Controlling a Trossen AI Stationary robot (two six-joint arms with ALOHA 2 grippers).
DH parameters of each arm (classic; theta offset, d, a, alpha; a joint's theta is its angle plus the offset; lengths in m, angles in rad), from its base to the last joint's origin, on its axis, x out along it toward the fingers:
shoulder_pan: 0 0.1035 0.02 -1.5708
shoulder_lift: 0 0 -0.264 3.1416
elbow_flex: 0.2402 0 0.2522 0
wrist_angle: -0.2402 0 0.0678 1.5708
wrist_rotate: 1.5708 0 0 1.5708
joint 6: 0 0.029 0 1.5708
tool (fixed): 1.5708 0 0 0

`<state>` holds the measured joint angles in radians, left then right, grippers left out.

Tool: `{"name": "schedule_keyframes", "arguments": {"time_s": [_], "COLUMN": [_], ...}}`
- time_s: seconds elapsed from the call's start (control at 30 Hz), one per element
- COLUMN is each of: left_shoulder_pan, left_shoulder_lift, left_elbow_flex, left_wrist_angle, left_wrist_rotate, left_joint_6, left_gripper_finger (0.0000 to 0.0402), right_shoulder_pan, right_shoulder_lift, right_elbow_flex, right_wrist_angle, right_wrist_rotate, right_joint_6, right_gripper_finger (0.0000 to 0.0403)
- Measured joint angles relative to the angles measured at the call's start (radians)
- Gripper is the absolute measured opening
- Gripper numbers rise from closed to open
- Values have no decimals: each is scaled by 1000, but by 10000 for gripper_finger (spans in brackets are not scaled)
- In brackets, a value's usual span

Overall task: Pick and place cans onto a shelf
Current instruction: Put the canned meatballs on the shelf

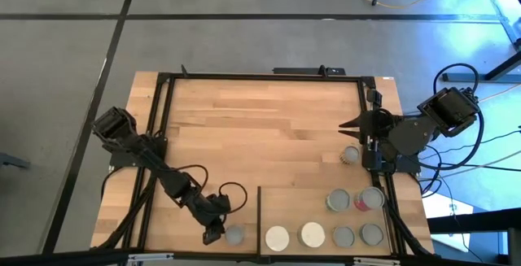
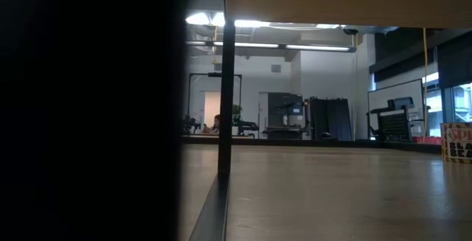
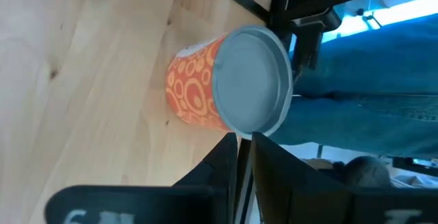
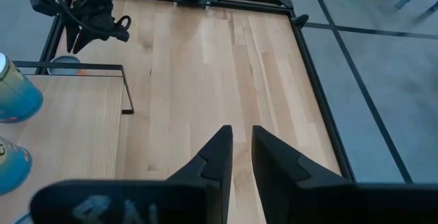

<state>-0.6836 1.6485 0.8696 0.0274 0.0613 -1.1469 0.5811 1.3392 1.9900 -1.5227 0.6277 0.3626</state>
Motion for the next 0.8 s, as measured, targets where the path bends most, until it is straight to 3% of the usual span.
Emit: {"name": "schedule_keyframes", "arguments": {"time_s": [0.3,0.5,0.67,0.8], "left_shoulder_pan": [26,64,106,121], "left_shoulder_lift": [0,0,0,0], "left_elbow_flex": [0,0,0,0], "left_wrist_angle": [-9,-10,-10,-12], "left_wrist_rotate": [50,93,189,178], "left_joint_6": [14,-5,-74,-74], "left_gripper_finger": [3,23,45,54], "right_shoulder_pan": [0,0,0,0], "right_shoulder_lift": [0,0,0,0], "right_elbow_flex": [0,0,0,0], "right_wrist_angle": [8,8,8,8], "right_wrist_rotate": [0,0,0,0], "right_joint_6": [0,0,0,0], "right_gripper_finger": [59,59,59,59]}}
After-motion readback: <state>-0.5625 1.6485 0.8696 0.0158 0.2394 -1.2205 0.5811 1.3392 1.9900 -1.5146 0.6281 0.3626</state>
